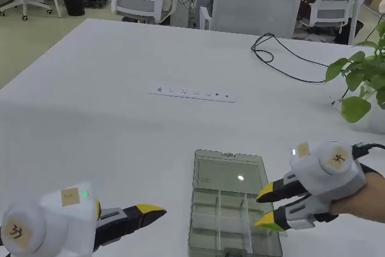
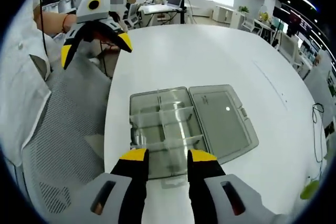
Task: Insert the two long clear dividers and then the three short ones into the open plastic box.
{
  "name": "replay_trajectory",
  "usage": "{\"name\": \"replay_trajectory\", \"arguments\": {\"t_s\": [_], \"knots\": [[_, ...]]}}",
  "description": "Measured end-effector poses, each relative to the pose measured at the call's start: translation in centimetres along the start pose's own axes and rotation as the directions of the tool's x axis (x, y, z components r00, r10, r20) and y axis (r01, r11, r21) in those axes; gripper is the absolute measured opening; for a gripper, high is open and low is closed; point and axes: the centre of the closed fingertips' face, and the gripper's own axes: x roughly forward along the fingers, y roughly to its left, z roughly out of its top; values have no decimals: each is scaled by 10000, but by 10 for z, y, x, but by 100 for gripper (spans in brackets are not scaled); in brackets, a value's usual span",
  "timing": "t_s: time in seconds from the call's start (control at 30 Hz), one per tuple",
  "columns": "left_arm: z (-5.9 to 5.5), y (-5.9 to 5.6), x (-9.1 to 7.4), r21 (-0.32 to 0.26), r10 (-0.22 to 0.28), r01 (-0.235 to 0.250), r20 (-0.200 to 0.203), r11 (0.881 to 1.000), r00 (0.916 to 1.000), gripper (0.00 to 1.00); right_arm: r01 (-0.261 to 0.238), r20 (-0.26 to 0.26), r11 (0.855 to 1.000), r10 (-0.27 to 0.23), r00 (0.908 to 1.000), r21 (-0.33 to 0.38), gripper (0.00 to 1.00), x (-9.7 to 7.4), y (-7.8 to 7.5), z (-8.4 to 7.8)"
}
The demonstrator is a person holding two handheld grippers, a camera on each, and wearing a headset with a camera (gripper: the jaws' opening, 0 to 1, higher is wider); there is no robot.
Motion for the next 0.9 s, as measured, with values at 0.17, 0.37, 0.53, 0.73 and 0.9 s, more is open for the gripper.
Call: {"name": "replay_trajectory", "arguments": {"t_s": [0.17, 0.37, 0.53, 0.73, 0.9], "knots": [[1, 0, 1, 3, -8, 8, -12, 10000, 10000, 76, 59, -239, 9999, -56, 9997, 120, 33, -16, 1, -25], [1, 1, 2, 22, -41, 41, -32, 10000, 10000, 76, 117, -723, 9994, -93, 9973, 333, 37, -33, 0, -63], [1, 2, 3, -4, -41, 41, -23, 10000, 10000, 76, 238, -1352, 9989, -181, 9906, 407, 40, -47, -5, -100], [2, 3, 3, -10, -45, 45, -41, 10000, 10000, 76, 302, -2449, 9993, -237, 9693, 228, 41, -58, -12, -144], [1, 4, 2, -44, -5, 4, -72, 10000, 10000, 76, 358, -3201, 9994, -338, 9468, 5, 41, -62, -15, -173]]}}
